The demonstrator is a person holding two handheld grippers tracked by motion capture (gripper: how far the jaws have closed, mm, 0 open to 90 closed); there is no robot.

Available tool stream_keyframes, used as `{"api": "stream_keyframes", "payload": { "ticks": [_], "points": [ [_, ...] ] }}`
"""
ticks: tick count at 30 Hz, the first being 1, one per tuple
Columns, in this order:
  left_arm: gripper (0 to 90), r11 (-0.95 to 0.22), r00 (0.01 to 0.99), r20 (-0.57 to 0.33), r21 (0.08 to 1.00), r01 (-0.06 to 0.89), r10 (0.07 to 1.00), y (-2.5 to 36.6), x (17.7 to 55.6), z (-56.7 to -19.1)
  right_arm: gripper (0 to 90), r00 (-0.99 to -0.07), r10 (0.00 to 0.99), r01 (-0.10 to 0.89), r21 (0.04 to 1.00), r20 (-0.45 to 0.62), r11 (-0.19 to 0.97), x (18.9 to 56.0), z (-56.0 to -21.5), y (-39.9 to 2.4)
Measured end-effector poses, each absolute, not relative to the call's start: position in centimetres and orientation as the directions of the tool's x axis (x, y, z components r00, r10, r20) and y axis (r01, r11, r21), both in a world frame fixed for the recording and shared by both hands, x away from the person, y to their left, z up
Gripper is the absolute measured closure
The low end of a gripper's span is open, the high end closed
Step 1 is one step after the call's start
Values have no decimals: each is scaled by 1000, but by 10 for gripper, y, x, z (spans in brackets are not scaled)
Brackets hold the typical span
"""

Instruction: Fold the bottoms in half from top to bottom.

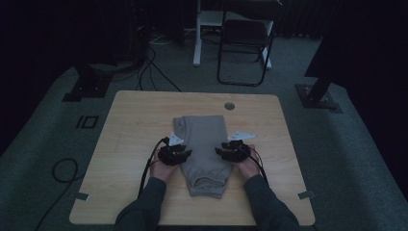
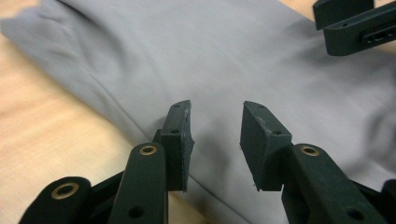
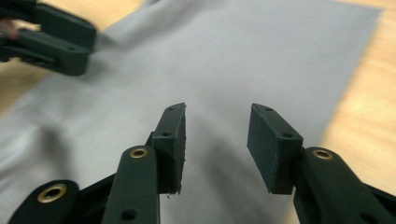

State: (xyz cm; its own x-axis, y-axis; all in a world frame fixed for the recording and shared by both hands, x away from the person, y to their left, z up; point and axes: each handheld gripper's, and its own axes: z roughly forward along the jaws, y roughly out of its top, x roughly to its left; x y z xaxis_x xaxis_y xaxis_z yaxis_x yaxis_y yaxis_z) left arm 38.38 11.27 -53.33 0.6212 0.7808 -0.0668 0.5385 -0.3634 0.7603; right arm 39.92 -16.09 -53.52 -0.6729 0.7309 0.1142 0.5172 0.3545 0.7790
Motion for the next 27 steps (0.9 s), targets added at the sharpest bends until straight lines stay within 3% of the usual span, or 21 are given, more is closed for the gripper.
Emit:
{"api": "stream_keyframes", "payload": {
  "ticks": [9, 14, 27],
  "points": [
    [634, -353, 562, -20, 760, 547, 827, 100, 418, -542, 557, -598, 801, 508, 784, 23, 357, 449, -541, -145],
    [642, -362, 558, -17, 744, 561, 830, 100, 423, -551, 557, -580, 814, 545, 756, 28, 362, 463, -549, -140],
    [647, -353, 568, -36, 750, 559, 822, 106, 379, -553, 529, -596, 803, 524, 766, 18, 372, 426, -555, -136]
  ]
}}
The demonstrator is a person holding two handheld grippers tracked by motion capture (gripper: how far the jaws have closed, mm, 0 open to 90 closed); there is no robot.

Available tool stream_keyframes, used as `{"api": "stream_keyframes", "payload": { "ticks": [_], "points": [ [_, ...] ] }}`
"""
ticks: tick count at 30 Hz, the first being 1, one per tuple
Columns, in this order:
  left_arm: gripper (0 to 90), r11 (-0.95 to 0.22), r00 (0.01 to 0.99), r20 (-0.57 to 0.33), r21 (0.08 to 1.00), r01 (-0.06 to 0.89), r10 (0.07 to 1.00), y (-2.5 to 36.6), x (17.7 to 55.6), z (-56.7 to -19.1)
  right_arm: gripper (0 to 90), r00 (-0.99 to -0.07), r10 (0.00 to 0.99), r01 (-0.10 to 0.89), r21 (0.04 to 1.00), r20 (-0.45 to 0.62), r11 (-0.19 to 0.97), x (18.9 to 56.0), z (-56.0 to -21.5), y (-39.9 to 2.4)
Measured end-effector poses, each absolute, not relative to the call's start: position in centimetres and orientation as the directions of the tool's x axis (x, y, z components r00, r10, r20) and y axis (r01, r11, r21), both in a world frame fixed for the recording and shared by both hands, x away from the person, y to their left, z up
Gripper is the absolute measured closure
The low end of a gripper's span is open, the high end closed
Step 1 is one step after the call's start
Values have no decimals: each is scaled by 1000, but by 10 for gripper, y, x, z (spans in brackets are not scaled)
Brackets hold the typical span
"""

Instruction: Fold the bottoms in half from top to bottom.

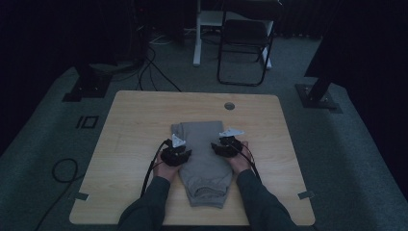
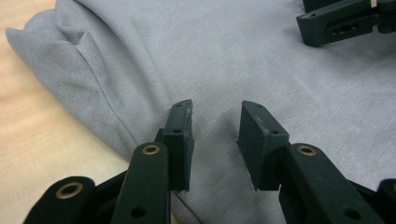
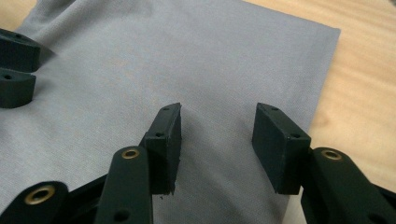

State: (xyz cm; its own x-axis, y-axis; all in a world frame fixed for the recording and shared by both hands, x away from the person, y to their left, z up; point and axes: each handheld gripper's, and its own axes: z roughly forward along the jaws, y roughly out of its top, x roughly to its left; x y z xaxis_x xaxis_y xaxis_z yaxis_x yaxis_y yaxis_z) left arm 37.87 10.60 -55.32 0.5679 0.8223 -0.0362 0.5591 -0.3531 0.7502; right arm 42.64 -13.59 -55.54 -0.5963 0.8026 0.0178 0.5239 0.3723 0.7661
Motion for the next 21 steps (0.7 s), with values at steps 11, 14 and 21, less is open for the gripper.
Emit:
{"api": "stream_keyframes", "payload": {
  "ticks": [11, 14, 21],
  "points": [
    [647, -381, 621, -66, 738, 557, 781, 113, 332, -552, 535, -651, 759, 506, 757, 21, 414, 374, -555, -142],
    [647, -393, 635, -70, 733, 556, 769, 110, 324, -551, 538, -662, 749, 496, 761, 20, 418, 364, -555, -146],
    [716, -342, 607, -55, 784, 518, 793, 124, 341, -527, 557, -660, 751, 503, 760, 31, 411, 363, -555, -148]
  ]
}}
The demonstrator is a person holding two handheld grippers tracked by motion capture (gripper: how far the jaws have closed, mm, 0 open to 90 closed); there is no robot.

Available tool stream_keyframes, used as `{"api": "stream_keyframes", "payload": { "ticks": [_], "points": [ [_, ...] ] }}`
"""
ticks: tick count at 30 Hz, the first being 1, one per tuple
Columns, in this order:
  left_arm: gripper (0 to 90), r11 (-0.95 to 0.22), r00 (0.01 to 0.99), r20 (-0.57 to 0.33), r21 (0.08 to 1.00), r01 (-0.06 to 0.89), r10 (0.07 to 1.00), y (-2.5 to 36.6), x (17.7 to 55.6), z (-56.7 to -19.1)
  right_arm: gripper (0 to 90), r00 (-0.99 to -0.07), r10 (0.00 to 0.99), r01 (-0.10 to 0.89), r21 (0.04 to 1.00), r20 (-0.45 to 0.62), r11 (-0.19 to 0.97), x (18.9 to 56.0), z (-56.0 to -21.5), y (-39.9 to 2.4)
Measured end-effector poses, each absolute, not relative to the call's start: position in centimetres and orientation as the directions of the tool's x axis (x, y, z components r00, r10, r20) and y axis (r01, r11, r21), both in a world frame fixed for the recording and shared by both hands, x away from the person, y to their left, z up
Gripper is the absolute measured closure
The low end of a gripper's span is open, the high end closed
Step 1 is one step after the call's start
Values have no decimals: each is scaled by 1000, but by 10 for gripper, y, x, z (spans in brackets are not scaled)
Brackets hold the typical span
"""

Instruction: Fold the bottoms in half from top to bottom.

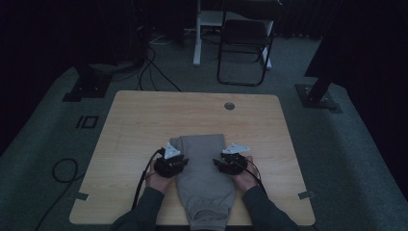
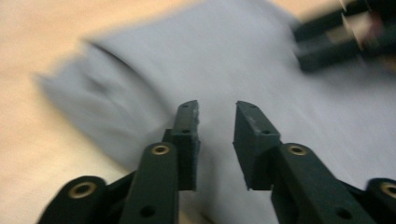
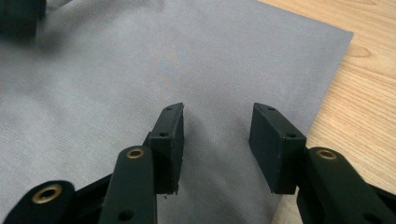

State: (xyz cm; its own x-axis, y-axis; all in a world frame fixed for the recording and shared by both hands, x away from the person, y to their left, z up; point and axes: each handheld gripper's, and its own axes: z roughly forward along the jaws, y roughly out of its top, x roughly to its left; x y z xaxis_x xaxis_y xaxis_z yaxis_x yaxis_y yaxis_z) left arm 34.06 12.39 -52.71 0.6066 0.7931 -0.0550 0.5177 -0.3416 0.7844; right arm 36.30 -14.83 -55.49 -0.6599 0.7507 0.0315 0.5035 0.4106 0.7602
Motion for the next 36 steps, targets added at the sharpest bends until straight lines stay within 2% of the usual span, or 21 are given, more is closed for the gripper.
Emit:
{"api": "stream_keyframes", "payload": {
  "ticks": [4, 7, 12, 20, 23, 27, 30, 32, 36],
  "points": [
    [858, -277, 519, -53, 797, 537, 853, 139, 372, -514, 600, -654, 756, 510, 757, 34, 408, 364, -554, -149],
    [845, -250, 463, -56, 780, 573, 885, 144, 395, -514, 646, -651, 757, 520, 755, 47, 400, 367, -553, -151],
    [751, -240, 455, -98, 740, 628, 885, 139, 419, -523, 671, -639, 768, 528, 753, 47, 393, 378, -550, -156],
    [727, -257, 460, -118, 696, 670, 880, 130, 432, -535, 723, -525, 847, 566, 775, 77, 280, 428, -546, -165],
    [738, -262, 462, -120, 687, 678, 879, 129, 434, -538, 716, -499, 861, 583, 774, 102, 247, 446, -543, -164],
    [808, -247, 457, -141, 684, 686, 878, 130, 436, -542, 688, -493, 857, 619, 752, 150, 224, 463, -543, -159],
    [873, -240, 462, -155, 689, 684, 873, 131, 436, -541, 717, -493, 863, 630, 731, 115, 263, 468, -547, -153],
    [884, -239, 460, -146, 696, 677, 876, 133, 435, -539, 753, -498, 864, 627, 721, 80, 295, 468, -549, -149],
    [888, -215, 438, -138, 717, 663, 888, 140, 430, -535, 771, -511, 860, 602, 720, 15, 345, 465, -548, -145]
  ]
}}
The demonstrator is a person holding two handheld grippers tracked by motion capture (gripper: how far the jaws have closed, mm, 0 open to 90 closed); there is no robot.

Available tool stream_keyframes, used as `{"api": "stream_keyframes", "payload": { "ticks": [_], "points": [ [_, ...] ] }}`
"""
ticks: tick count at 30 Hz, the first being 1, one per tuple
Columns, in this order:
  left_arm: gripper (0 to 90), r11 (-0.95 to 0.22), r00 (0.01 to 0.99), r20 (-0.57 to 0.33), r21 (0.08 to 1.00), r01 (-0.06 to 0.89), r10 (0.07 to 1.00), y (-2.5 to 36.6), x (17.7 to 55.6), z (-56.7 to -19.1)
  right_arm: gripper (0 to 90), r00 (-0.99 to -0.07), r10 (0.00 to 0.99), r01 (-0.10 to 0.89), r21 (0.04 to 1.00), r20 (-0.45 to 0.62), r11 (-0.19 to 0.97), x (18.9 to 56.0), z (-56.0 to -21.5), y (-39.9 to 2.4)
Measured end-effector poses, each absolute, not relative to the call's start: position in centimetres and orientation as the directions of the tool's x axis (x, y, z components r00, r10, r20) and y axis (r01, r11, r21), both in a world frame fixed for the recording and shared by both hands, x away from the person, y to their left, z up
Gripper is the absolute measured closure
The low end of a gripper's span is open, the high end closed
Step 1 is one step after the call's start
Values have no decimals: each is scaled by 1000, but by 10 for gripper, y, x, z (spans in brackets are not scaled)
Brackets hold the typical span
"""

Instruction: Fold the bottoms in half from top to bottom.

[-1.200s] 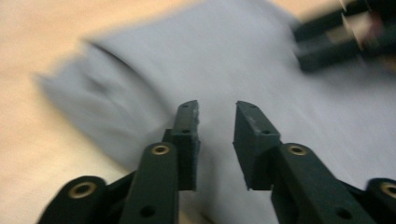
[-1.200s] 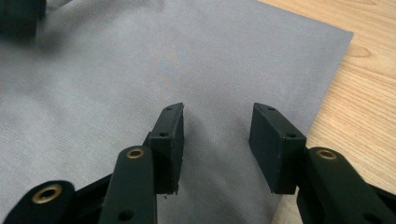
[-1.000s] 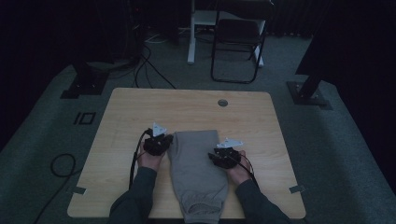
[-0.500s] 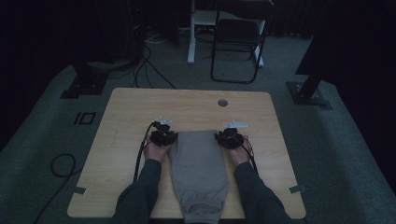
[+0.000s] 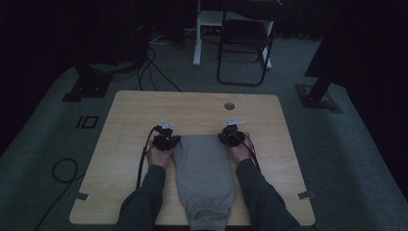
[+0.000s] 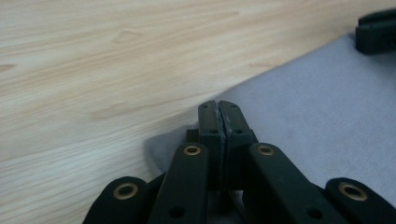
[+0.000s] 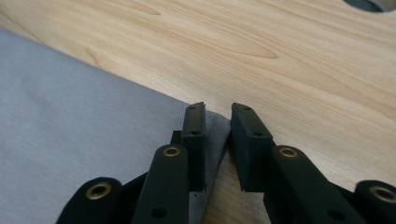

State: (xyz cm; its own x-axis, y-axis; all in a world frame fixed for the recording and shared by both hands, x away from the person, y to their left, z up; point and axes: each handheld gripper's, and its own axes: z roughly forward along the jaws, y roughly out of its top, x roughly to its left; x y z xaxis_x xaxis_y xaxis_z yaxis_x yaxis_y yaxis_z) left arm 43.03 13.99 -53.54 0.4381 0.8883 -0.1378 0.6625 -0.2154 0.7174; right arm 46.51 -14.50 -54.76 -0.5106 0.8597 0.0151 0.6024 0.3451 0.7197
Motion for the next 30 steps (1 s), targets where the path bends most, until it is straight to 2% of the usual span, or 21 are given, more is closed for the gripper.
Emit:
{"api": "stream_keyframes", "payload": {
  "ticks": [9, 11, 14, 22, 23, 26, 30],
  "points": [
    [883, -132, 372, -156, 755, 642, 915, 172, 417, -525, 785, -512, 859, 595, 720, -4, 358, 464, -548, -145],
    [863, -143, 357, -123, 761, 633, 926, 170, 417, -523, 783, -511, 859, 596, 720, 0, 355, 465, -548, -145],
    [779, -139, 355, -124, 764, 630, 927, 167, 422, -523, 777, -509, 861, 596, 722, 3, 351, 465, -548, -145],
    [660, -167, 354, -115, 722, 671, 928, 150, 446, -534, 763, -510, 860, 598, 723, 10, 346, 466, -548, -147],
    [666, -167, 362, -129, 713, 681, 923, 149, 448, -536, 762, -510, 860, 598, 723, 11, 346, 466, -548, -147],
    [878, -198, 377, -108, 702, 684, 920, 148, 448, -539, 762, -510, 860, 600, 723, 18, 341, 466, -549, -148],
    [897, -174, 336, -86, 722, 669, 938, 154, 442, -535, 764, -511, 860, 599, 724, 16, 342, 466, -549, -148]
  ]
}}
